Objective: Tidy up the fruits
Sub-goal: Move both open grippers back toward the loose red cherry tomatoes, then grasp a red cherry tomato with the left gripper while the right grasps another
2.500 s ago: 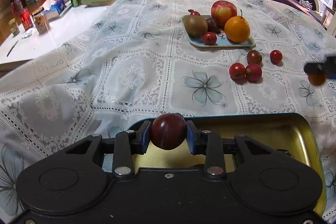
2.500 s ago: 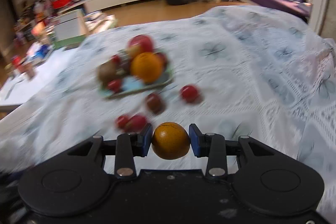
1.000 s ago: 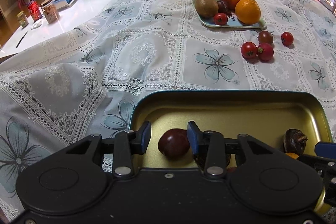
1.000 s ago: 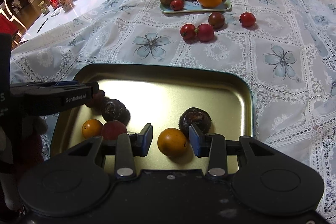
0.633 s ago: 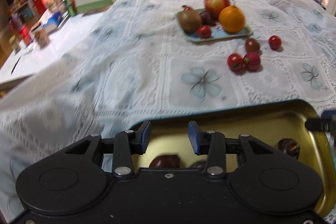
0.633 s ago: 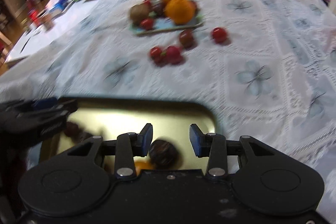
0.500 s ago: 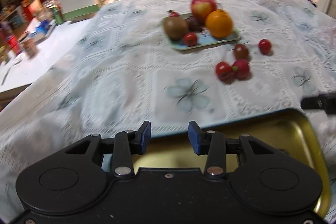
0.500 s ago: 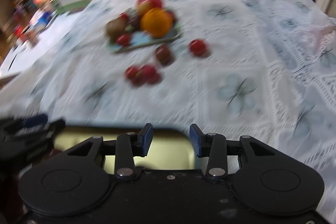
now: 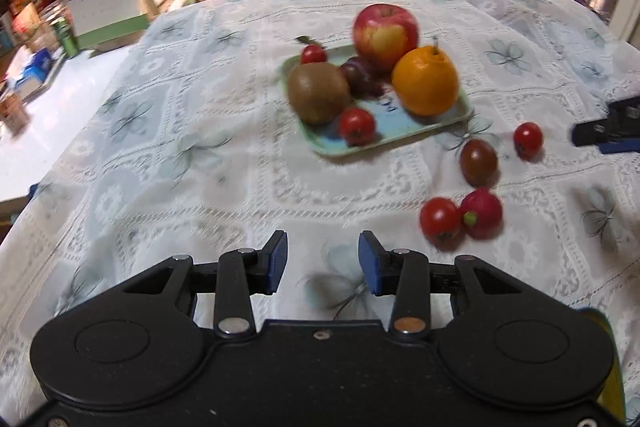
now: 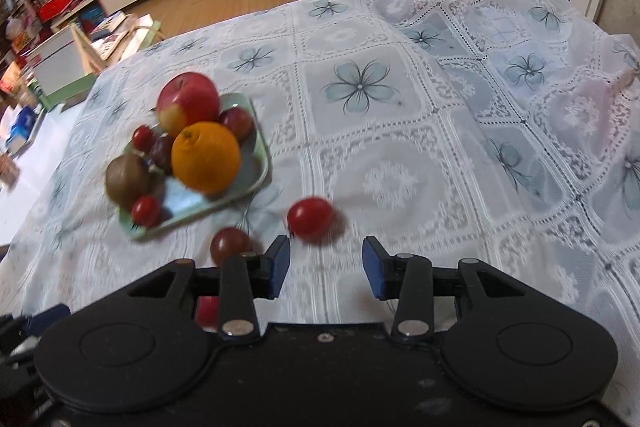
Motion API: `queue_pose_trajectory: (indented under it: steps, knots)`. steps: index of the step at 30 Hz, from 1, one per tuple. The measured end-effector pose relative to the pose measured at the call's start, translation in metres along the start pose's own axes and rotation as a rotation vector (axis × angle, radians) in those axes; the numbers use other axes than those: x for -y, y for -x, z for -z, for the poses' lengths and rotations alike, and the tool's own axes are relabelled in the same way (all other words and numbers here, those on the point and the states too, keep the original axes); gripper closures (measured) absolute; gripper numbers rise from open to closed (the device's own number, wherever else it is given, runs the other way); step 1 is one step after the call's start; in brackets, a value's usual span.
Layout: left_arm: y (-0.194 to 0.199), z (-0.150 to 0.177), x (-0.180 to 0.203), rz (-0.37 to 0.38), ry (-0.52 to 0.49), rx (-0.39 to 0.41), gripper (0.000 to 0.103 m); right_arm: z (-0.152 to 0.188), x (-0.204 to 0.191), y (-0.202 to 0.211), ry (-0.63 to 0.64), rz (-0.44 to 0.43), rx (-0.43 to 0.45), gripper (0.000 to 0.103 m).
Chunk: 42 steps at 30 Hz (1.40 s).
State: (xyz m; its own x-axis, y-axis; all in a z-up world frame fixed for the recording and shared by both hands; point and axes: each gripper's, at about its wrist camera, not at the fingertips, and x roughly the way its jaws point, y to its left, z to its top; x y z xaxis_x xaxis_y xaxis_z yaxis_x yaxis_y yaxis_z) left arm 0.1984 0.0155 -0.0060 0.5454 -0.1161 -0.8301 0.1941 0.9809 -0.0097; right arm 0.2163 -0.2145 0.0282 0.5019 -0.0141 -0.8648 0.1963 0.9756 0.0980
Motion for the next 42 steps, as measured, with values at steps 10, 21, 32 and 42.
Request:
queue_pose_trajectory:
  steps: [10,21,32,42]
  knots:
    - [-0.021,-0.029,0.037,0.074,-0.199,-0.028,0.053,-0.021,-0.011,-0.035,0.003,0.010,-0.047,0.058]
    - [-0.029,-0.011,0.021,0.179,-0.123,-0.041,0.053,-0.024,0.001,-0.053,-0.119,-0.056,-0.070,0.057]
    - [-0.028,0.000,0.043,0.223,-0.216,-0.025,0.053,-0.023,-0.002,-0.073,-0.108,0.001,-0.073,0.056]
    - [-0.049,0.002,0.047,0.216,-0.210,-0.043,0.052,-0.021,0.010,-0.046,-0.189,-0.018,-0.098,0.067]
